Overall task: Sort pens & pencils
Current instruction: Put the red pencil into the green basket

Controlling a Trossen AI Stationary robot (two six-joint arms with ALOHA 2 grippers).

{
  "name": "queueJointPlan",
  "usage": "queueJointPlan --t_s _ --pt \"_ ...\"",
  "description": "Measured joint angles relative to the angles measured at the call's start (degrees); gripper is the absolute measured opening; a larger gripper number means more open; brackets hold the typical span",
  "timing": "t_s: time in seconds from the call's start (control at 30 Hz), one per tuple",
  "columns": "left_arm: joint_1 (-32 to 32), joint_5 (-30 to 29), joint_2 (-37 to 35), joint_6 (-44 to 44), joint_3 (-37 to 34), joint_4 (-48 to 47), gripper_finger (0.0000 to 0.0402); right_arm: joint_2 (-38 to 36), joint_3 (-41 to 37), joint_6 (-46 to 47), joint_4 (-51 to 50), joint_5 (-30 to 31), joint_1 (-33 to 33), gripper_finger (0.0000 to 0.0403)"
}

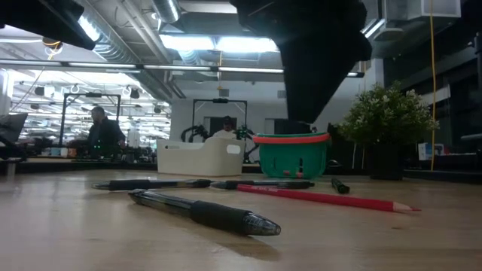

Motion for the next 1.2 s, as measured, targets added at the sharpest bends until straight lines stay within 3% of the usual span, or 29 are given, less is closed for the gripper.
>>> queueJointPlan --t_s 0.23,0.5,0.77,0.97,1.2 --pt "0.01 0.0 0.0 0.0 0.0 -0.02 0.0102 0.39 -0.02 -0.25 1.78 -0.02 -0.93 0.0158" --pt "0.02 0.0 0.0 0.0 0.02 -0.04 0.0102 0.84 -1.83 -1.95 3.05 0.45 -1.12 0.015" --pt "0.01 0.01 0.01 0.0 -0.01 -0.04 0.0102 0.98 -9.13 -1.97 9.14 -0.09 -1.14 0.0146" --pt "0.02 0.0 0.0 -0.02 0.0 -0.02 0.0102 0.98 -11.48 -1.97 11.88 -4.0 -1.43 0.0145" --pt "0.0 0.01 0.0 -0.05 0.02 -0.02 0.0102 0.98 -13.27 -4.72 15.31 -4.17 -2.67 0.0145"
